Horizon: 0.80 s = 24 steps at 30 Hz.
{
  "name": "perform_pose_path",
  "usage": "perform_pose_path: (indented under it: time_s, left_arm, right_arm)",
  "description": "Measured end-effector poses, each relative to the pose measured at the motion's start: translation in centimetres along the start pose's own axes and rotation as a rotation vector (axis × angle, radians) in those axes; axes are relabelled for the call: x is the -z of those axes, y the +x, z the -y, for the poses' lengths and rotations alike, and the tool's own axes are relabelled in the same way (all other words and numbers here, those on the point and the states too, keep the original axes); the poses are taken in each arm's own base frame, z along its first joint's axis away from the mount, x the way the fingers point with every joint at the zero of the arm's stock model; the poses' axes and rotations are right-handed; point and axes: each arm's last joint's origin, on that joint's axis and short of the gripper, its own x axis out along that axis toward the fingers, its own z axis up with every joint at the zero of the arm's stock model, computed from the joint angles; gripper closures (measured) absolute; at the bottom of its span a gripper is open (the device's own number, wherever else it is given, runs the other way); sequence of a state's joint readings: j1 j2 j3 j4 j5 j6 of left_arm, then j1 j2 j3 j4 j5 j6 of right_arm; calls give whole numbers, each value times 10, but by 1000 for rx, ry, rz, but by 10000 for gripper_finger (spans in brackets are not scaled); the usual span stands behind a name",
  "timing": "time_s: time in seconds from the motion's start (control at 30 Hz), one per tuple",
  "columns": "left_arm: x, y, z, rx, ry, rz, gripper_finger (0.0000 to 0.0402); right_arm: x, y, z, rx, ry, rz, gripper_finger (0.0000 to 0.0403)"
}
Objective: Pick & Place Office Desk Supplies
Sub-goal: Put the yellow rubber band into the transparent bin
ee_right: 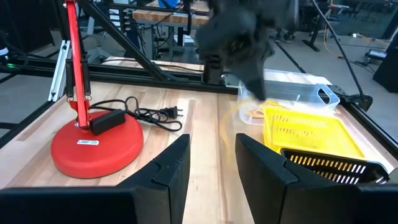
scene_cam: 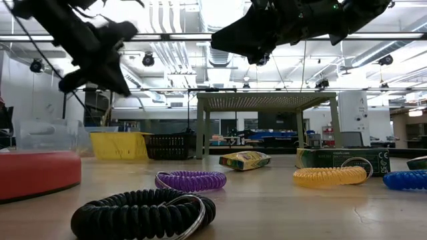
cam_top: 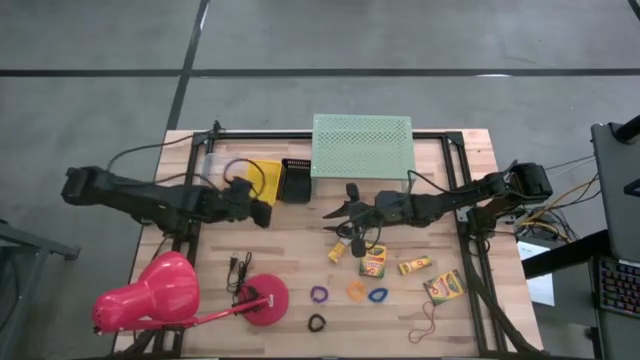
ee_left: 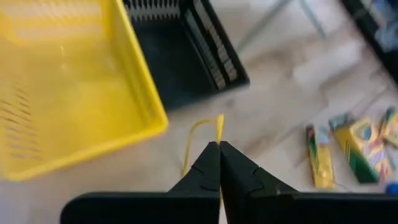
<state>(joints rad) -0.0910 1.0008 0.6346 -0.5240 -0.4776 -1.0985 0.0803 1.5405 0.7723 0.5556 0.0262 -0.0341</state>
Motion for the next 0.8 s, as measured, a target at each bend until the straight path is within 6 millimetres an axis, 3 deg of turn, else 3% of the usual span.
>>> perform_pose_path:
  time_s: [0.27, 0.47, 0.63, 0.8]
  left_arm:
    - [-19, -44, -30, -54, -114, 288, 401]
    - [-28, -69, -47, -88, -93, 437, 401]
    - [-30, -78, -61, -142, -92, 470, 401]
    - [-25, -76, -74, -229, -197, 445, 401]
  right_arm:
    - [0, 0, 0, 0, 0, 0, 280]
    - [0, 0, 0, 0, 0, 0, 280]
    - [0, 0, 0, 0, 0, 0, 280]
    - [0, 0, 0, 0, 0, 0, 280]
